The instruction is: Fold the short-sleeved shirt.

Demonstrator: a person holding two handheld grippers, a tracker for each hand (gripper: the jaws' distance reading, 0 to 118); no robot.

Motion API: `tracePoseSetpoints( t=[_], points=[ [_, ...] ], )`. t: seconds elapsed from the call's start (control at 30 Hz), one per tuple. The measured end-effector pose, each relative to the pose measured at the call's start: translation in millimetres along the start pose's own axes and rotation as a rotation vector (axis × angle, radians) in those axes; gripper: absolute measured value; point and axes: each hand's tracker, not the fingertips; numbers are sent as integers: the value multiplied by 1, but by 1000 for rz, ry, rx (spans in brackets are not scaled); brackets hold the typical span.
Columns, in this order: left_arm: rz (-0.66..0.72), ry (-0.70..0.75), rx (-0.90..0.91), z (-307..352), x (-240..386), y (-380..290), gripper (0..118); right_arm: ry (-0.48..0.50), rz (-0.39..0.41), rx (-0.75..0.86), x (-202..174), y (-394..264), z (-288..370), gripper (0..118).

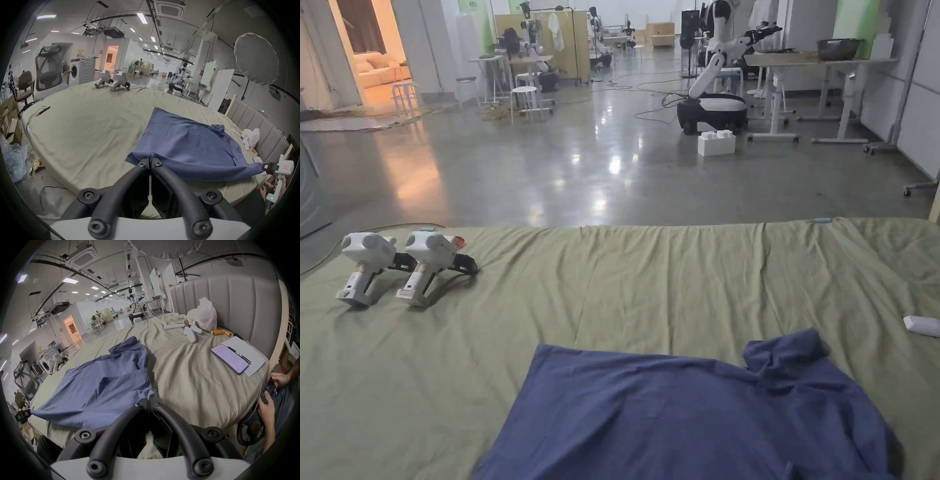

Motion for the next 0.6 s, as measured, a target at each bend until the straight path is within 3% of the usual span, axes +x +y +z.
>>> tracePoseSetpoints(
  t=[0.33, 0.4, 0.47, 0.5, 0.53, 0.6],
  points=[
    [26, -6, -126, -13, -13, -19, 0, -3, 39, -100, 4, -9, -6, 1],
    [25, 2, -140, -17, -17, -22, 21, -8, 38, -158, 5, -12, -13, 5],
    [39, 13, -162, -20, -22, -21, 69, -44, 48, -169, 6, -15, -13, 49],
    [38, 26, -152, -19, -24, -18, 81, -52, 49, -179, 9, -16, -14, 68],
    [51, 30, -137, -14, -25, -15, 86, -55, 46, -177, 11, -16, -12, 72],
    [66, 20, -66, -4, -21, -4, 87, -65, 32, -147, 12, -13, -3, 72]
  ],
)
